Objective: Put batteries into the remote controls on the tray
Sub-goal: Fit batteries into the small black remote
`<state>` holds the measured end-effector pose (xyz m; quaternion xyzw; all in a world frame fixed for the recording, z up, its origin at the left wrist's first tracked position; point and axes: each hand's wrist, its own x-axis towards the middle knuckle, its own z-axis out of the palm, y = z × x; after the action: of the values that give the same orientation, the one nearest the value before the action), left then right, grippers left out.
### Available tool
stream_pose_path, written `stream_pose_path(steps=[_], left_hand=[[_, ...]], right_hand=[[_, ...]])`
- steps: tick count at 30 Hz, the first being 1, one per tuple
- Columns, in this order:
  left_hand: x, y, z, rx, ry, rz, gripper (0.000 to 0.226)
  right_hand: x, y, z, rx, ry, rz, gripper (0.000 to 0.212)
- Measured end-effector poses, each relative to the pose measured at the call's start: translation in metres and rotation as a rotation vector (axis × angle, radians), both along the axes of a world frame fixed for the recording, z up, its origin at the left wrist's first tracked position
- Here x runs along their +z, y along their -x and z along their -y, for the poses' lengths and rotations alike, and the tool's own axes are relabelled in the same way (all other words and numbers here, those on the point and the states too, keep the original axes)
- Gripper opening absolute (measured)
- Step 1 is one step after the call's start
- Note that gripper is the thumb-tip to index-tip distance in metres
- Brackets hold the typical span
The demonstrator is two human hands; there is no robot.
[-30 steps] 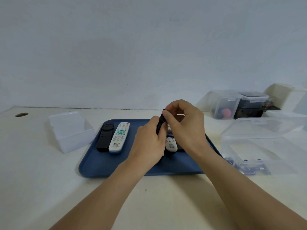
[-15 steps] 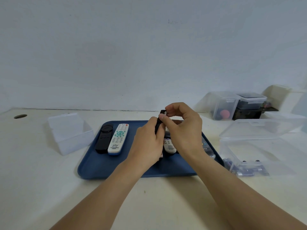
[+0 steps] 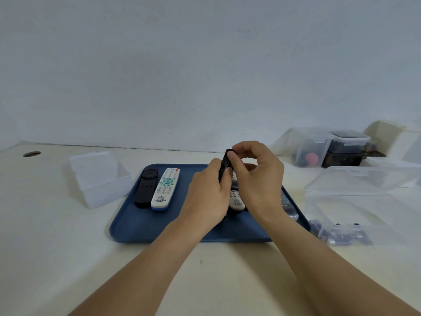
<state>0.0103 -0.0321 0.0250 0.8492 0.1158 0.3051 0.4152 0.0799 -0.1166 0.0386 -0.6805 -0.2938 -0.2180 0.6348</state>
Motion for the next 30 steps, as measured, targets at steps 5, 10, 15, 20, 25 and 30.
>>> stream_pose_path(steps=[5,10,15,20,25,30], left_hand=[[0.0012,-0.0027,0.0018,-0.009,0.017,0.013,0.025],[0.0006,-0.0018,0.0024,0.006,0.01,0.034,0.024],[0.0034,-0.0011,0.0058,0.034,-0.014,0.069,0.025],[0.0021,-0.0008,0.0049,0.032,-0.061,0.04,0.025],[0.0,-0.0008,0.0031,0.041,-0.093,0.029,0.027],[-0.001,-0.0051,0.0064,0.071,-0.044,0.037,0.029]], right_hand=[[-0.0012,0.0009,-0.0017,-0.012,-0.036,-0.005,0.011],[-0.0026,0.0009,-0.0021,-0.01,-0.023,-0.032,0.008],[-0.0034,0.0058,-0.0037,0.002,-0.049,-0.059,0.014],[0.0009,0.0057,-0.0019,-0.009,-0.048,-0.058,0.009],[0.0006,0.0032,-0.0042,-0.021,-0.038,-0.07,0.009],[-0.0023,0.0056,-0.0069,-0.045,-0.03,-0.022,0.015]])
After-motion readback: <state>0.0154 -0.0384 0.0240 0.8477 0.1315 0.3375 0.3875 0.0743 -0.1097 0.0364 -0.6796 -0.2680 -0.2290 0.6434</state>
